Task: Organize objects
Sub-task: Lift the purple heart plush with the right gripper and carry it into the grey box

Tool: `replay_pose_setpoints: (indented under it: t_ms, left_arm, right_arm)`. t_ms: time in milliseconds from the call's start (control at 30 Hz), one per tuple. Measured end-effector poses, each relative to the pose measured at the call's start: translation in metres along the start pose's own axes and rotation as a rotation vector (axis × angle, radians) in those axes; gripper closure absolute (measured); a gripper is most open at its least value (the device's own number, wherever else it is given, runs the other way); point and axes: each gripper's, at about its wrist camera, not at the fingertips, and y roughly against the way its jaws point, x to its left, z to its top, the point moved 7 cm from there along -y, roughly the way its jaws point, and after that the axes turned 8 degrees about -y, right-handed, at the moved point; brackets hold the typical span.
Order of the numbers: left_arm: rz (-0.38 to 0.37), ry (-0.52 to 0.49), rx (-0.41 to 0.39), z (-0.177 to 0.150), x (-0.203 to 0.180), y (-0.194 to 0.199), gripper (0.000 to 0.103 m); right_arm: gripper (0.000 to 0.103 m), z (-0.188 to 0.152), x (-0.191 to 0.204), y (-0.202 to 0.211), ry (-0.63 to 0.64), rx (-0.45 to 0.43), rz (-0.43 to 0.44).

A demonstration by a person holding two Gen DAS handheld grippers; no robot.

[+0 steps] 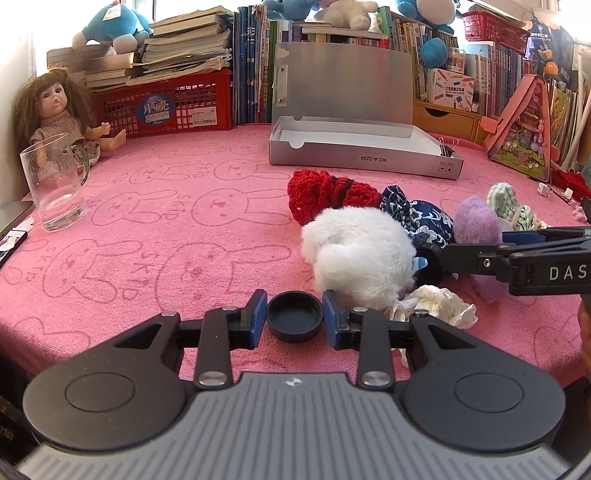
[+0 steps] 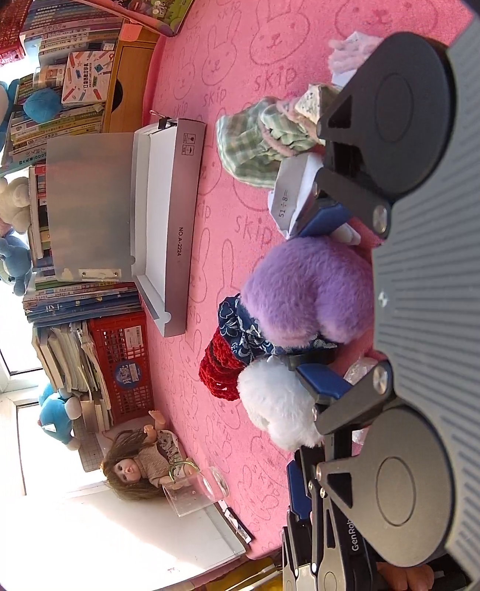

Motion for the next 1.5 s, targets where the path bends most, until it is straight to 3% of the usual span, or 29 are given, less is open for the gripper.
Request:
replay_pose_setpoints:
  t_ms: [300,333,367,433,567,633,667,700,767,833,933,1000,1067,1133,1167,1267,1500]
  left_arm:
    - [0.004,-0.004,0.000,-0.004,0.002,-0.002,0.064]
    - [0.004,-0.003,-0.001,-0.004,0.002,-0.003,0.064]
    - [0.005,-0.002,-0.002,-0.005,0.002,-0.002,0.064]
    - [0.008,-0.004,-0.005,-0.005,0.002,-0.002,0.064]
    - [0.011,-0.006,-0.005,-0.005,0.001,-0.001,0.064]
    - [0.012,-0.006,-0.006,-0.005,0.001,-0.001,0.064]
    - [0.015,-0.007,-0.007,-0.005,0.001,-0.001,0.062]
    - [0.023,-0.009,-0.009,-0.006,0.002,-0.001,0.055]
    - [0.049,-0.010,-0.010,-0.007,0.004,-0.001,0.044]
    - [0.059,0.000,-0.009,-0.008,0.007,-0.002,0.038]
    - [0.054,0.005,-0.010,-0.008,0.008,-0.002,0.037]
    - [0.055,0.000,-0.013,-0.008,0.007,-0.002,0.038]
    - [0.046,0.004,-0.017,-0.008,0.007,-0.002,0.041]
    - [0.032,0.012,-0.027,-0.008,0.005,0.000,0.063]
    - [0.021,0.019,-0.028,-0.007,0.005,0.001,0.065]
    - [0.000,0.038,-0.041,-0.002,0.006,0.004,0.065]
    - [0.029,0.021,-0.066,0.012,0.009,0.004,0.065]
  right_arm:
    - [0.019,0.007,-0.009,0.013,-0.046,0.023,0.091]
    - [0.025,0.006,-0.011,0.013,-0.049,0.039,0.087]
    - [0.038,0.005,-0.012,0.012,-0.049,0.049,0.076]
    - [0.046,0.003,-0.012,0.010,-0.045,0.056,0.056]
    - [0.049,0.003,-0.001,0.015,-0.015,0.048,0.035]
    - [0.047,0.002,0.012,0.022,0.044,0.049,0.070]
    - [0.042,0.002,0.018,0.024,0.079,0.048,0.079]
    - [0.040,0.001,0.023,0.026,0.110,0.042,0.078]
    - [0.025,0.001,0.026,0.026,0.148,0.027,0.072]
    - [0.024,0.002,0.022,0.020,0.131,0.035,0.061]
    - [0.024,0.000,0.013,0.010,0.059,0.066,0.082]
    - [0.026,-0.003,0.008,0.005,0.007,0.086,0.098]
    - [0.047,-0.005,0.006,0.002,-0.027,0.100,0.100]
    - [0.051,-0.007,0.007,0.001,-0.027,0.098,0.074]
    - [0.053,-0.007,0.009,0.003,-0.022,0.091,0.069]
    - [0.057,-0.002,0.012,0.009,0.004,0.067,0.031]
    - [0.062,0.017,0.010,0.019,0.011,0.015,-0.021]
